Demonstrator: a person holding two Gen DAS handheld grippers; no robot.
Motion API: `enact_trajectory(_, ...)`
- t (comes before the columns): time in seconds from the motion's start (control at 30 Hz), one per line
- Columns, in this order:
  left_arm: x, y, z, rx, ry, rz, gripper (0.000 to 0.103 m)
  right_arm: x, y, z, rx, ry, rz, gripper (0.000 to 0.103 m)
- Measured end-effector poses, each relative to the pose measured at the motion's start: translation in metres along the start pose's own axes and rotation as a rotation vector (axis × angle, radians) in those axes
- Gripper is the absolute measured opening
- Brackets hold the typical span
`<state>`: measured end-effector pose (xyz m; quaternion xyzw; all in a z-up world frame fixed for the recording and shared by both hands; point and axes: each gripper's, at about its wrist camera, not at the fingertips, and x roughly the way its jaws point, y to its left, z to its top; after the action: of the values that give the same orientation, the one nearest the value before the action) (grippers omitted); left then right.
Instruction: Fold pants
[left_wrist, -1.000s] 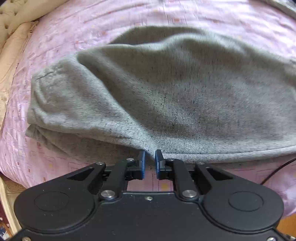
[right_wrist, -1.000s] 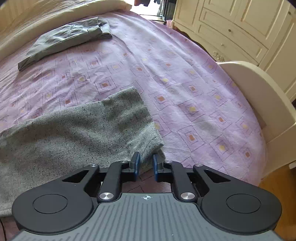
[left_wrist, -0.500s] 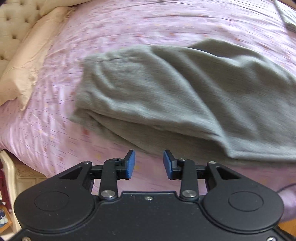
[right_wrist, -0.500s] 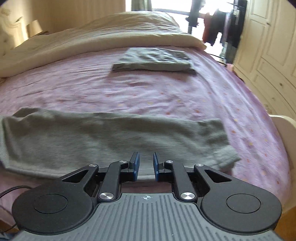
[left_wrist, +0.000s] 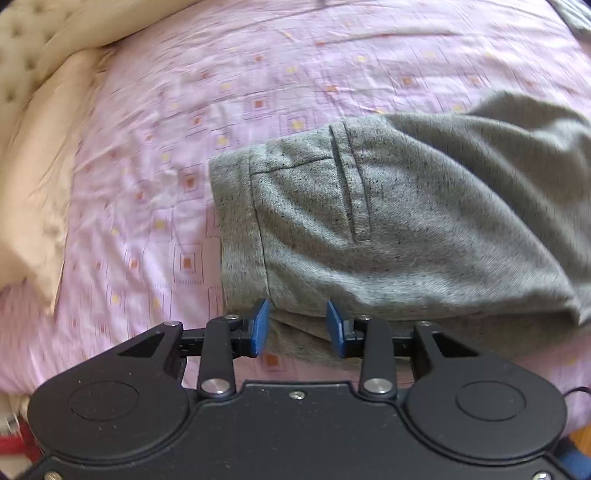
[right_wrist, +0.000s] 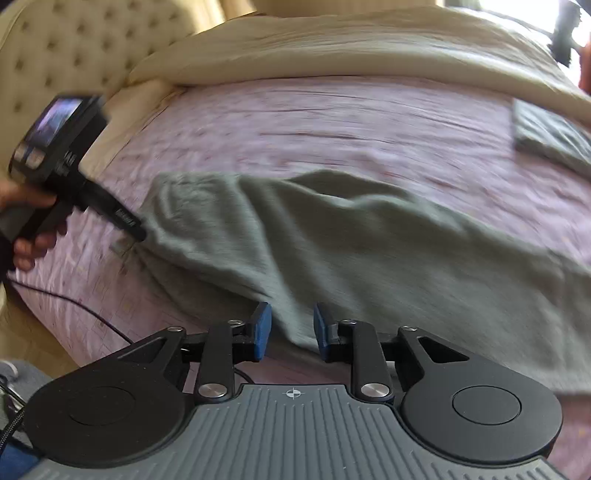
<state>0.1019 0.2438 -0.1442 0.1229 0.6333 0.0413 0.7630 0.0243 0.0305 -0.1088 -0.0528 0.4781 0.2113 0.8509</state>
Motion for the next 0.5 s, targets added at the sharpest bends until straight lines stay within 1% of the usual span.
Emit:
enact_trajectory(0.1, 0.007, 0.009, -0.001, 0.028, 0.019, -0.044, 0.045, 0.028, 0.043, 0.011, -0.151, 0.019, -0.033, 0.030)
enact_trajectory(0.17, 0.010, 0.015, -0.002, 0.028, 0.031, -0.068, 0.045, 0.043, 0.065, 0.015, -0.251, 0.027, -0.058, 0.032)
enact_trajectory(0.23, 0.011, 0.021, -0.005, 0.023, 0.041, -0.083, 0.045, 0.058, 0.085, 0.016, -0.355, 0.033, -0.101, 0.033)
enact_trajectory(0.4, 0.012, 0.038, -0.007, 0.007, 0.047, -0.108, 0.045, 0.091, 0.114, 0.007, -0.615, 0.052, -0.204, 0.033)
enact_trajectory(0.5, 0.013, 0.048, -0.008, -0.012, 0.052, -0.121, 0.045, 0.109, 0.123, -0.001, -0.726, 0.067, -0.238, 0.033)
